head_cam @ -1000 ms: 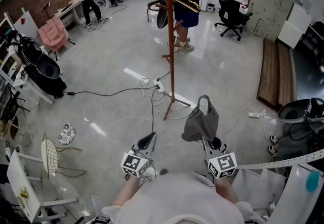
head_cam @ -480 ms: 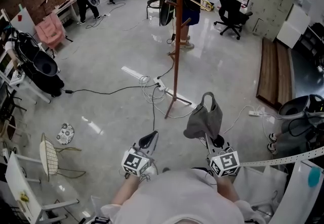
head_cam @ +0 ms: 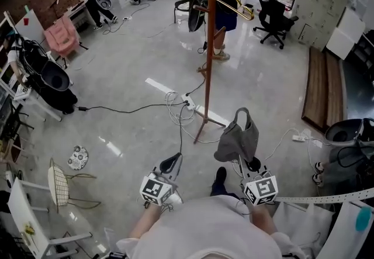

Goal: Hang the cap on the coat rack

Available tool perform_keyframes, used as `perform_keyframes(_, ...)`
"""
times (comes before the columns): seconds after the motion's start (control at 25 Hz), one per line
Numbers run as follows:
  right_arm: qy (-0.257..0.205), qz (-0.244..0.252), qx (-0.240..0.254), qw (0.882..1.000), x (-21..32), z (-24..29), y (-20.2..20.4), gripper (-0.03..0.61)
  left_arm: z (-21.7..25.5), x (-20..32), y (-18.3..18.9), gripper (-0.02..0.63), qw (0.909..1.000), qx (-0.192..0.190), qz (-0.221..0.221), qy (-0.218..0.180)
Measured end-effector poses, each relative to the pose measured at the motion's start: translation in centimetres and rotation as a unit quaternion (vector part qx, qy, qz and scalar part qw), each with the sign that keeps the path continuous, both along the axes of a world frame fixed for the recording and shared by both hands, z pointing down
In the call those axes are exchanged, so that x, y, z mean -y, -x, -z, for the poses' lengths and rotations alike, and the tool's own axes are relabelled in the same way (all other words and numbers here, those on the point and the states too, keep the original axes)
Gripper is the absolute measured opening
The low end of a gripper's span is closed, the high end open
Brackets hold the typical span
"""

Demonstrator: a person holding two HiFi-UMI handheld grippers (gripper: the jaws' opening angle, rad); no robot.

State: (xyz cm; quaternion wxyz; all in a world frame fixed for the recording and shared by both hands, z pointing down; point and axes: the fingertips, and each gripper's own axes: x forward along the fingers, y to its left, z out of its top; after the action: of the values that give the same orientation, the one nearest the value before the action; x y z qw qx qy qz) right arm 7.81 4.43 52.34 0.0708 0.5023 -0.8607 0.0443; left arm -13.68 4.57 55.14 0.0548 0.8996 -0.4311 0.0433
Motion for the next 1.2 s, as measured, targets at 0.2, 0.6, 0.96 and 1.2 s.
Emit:
perform_keyframes(0.2, -0.002, 0.023, 0.003, 1.000, 6.8, -0.2, -1.4, 0.020, 0.0, 5.9, -1.8, 0.009, 0.9998, 0.003, 0.019, -0.002)
perform_keyframes(0.6, -0.027, 0.100, -0.004, 0.995, 20.6, 1.7, -4.8, 0.020, 1.6, 18.1, -6.6, 0.009, 0.9974, -0.004, 0.072, -0.012)
perform_keyframes(0.96, -0.029, 0.107, -0.004, 0.994, 26.0, 2.0, -4.6, 0.020, 2.0, 23.2, -6.5, 0.009, 0.9971, -0.004, 0.075, -0.011)
perform_keyframes(1.2, -0.010, 0.096, -0.008, 0.995, 27.2, 0.8, -3.1, 0.020, 2.0, 26.1, -5.5, 0.009, 0.9988, -0.014, 0.047, 0.001)
